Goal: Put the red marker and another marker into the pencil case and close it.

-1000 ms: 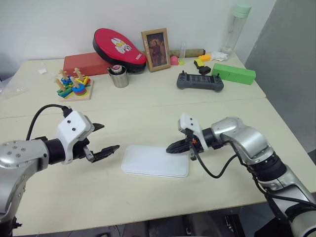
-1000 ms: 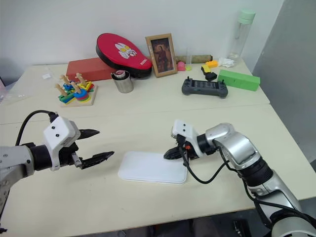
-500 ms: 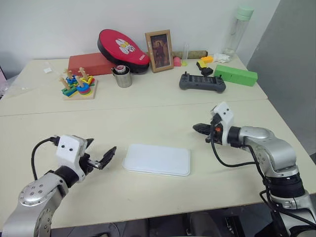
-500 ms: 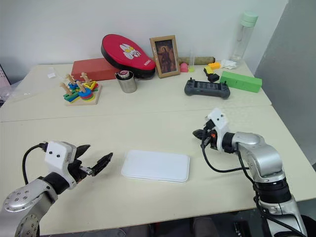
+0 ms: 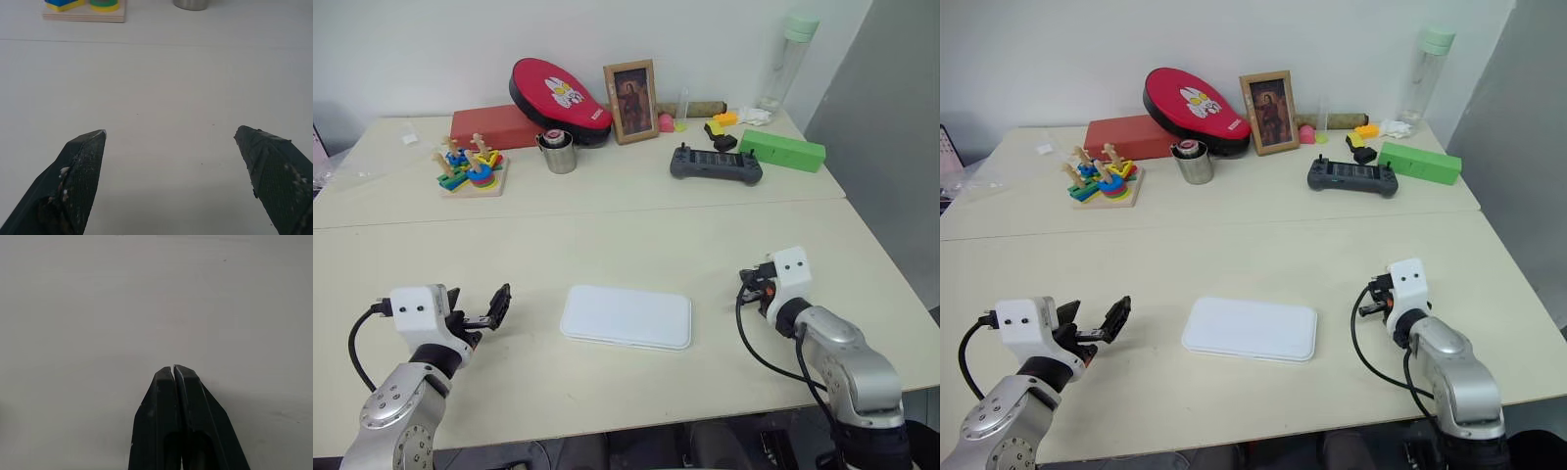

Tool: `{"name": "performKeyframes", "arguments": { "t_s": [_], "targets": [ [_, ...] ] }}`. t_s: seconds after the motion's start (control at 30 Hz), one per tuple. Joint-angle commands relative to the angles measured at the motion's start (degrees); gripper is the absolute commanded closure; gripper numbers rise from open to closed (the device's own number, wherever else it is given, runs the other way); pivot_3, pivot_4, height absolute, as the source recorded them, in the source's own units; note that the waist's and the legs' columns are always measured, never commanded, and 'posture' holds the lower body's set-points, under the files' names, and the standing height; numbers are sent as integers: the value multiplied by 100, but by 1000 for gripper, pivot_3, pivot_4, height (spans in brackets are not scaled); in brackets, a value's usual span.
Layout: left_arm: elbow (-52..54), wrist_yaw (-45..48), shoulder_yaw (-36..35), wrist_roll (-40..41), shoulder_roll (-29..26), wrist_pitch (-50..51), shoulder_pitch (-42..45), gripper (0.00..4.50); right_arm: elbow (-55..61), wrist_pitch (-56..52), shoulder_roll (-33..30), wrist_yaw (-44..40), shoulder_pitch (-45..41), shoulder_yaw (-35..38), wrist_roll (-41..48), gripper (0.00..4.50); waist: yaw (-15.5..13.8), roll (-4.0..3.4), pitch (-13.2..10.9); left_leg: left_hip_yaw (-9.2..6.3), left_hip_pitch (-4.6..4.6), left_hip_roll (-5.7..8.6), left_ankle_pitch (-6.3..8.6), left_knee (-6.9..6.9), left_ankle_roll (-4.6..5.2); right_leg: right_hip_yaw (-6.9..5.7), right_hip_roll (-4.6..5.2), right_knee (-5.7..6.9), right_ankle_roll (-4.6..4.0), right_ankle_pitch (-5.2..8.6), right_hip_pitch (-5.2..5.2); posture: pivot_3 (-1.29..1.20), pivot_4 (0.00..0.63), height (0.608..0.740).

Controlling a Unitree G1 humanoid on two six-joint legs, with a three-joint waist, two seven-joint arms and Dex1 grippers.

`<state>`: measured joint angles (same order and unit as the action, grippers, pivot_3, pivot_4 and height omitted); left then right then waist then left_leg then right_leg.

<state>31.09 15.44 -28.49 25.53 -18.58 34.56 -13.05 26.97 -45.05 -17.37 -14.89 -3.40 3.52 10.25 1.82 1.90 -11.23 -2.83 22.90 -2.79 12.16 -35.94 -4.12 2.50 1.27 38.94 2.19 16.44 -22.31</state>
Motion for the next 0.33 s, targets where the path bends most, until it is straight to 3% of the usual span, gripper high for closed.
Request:
{"name": "performKeyframes", "arguments": {
  "t_s": [0.03, 0.33],
  "targets": [
    [162, -48, 75, 34, -33, -45, 16, 0, 186, 481, 20, 255, 95, -67, -283, 4456, 1, 0, 0, 1, 1, 0, 0, 0, 0, 1, 0, 0, -1, 0, -1, 0, 150, 740],
    [166, 97, 494, -174, -28, -302, -428, 0, -149, 1301, 23, 419, 185, -65, -622, 4456, 3, 1, 0, 1, 2, -1, 0, 9, 0, 0, -1, -5, 1, 1, -3, 0, 150, 740]
  ]
}}
